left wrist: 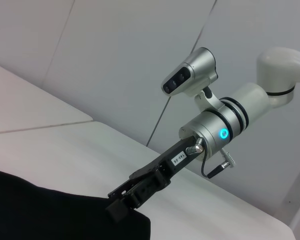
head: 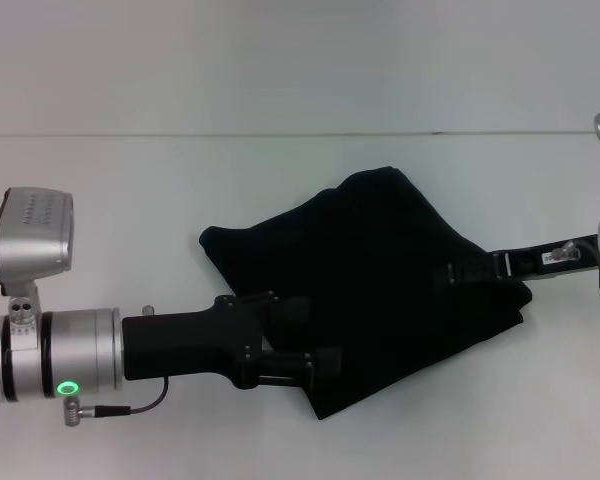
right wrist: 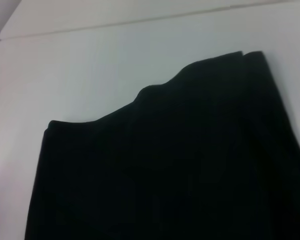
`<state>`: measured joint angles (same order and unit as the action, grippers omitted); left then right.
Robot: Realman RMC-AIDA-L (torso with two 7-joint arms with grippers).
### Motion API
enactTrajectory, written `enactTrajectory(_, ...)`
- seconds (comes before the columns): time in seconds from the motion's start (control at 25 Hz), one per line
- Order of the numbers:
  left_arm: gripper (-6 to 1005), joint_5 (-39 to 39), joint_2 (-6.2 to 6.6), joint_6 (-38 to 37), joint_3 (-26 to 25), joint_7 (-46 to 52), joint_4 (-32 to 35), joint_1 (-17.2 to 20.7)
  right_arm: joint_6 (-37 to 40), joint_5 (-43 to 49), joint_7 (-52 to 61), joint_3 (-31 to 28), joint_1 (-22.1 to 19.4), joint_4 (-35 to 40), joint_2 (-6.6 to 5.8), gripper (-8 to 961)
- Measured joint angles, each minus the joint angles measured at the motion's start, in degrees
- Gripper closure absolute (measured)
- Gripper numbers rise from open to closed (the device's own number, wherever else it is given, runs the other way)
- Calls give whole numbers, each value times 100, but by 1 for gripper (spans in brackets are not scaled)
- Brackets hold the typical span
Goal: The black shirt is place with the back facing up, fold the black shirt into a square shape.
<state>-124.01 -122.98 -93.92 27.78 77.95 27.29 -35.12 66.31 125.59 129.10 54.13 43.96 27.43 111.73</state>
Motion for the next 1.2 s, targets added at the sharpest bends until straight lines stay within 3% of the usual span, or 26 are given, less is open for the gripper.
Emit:
enactTrajectory(0.24, 74, -30, 10, 57, 0, 8, -7, -4, -15, 0, 7, 20, 31, -10, 65, 39)
enactTrajectory(0.68, 79, -60, 11, 77, -1, 38, -5, 14, -426, 9, -2, 65, 66, -109, 122, 344)
enactTrajectory(0.88, 81, -62, 11, 120, -1, 44, -18, 14, -474, 9, -32, 75, 54, -108, 114, 394)
enactTrajectory(1.2, 84, -62, 21, 195, 11, 96, -88, -2, -626, 54, -34, 82, 89, -139, 116, 252)
